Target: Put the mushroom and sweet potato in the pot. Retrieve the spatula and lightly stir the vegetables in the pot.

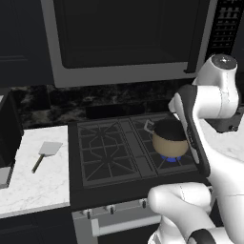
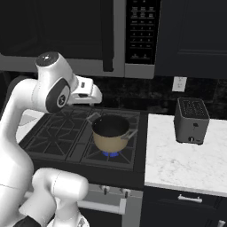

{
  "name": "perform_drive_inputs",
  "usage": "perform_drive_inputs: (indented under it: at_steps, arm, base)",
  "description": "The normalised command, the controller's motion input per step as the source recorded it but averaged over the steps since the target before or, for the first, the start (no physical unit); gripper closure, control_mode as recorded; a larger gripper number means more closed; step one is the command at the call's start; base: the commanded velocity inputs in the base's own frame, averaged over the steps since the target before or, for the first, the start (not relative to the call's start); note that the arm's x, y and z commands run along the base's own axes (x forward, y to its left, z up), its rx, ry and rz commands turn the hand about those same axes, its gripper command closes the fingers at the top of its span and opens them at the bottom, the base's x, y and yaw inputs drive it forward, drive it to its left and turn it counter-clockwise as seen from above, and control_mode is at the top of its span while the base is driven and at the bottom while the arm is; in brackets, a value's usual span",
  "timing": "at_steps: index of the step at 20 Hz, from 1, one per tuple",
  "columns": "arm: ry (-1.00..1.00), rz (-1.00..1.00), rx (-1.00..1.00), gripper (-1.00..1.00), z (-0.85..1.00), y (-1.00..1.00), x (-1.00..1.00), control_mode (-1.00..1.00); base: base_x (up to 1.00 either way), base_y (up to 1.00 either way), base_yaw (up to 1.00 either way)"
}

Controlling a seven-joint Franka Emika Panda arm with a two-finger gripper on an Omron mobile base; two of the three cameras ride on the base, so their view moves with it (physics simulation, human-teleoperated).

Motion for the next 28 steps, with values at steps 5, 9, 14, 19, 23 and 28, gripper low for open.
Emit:
perform_drive_inputs:
  at_steps: [5,9,14,19,23,28]
  arm:
    - [0.00,0.00,0.00,-1.00,0.00,0.00,0.00,-1.00]
    - [0.00,0.00,0.00,-1.00,0.00,0.00,0.00,-1.00]
    - [0.00,0.00,0.00,-1.00,-0.01,0.17,0.00,-1.00]
    - [0.00,0.00,0.00,-1.00,0.00,0.00,0.00,1.00]
    - [0.00,0.00,0.00,-1.00,0.00,0.00,0.00,1.00]
    - [0.00,0.00,0.00,-1.00,0.00,0.00,0.00,1.00]
  base:
    - [0.00,0.00,0.00]
    - [0.00,0.00,0.00]
    - [0.00,0.00,0.00]
    - [-0.01,1.00,0.00]
    - [0.00,1.00,0.00]
    - [0.00,1.00,0.00]
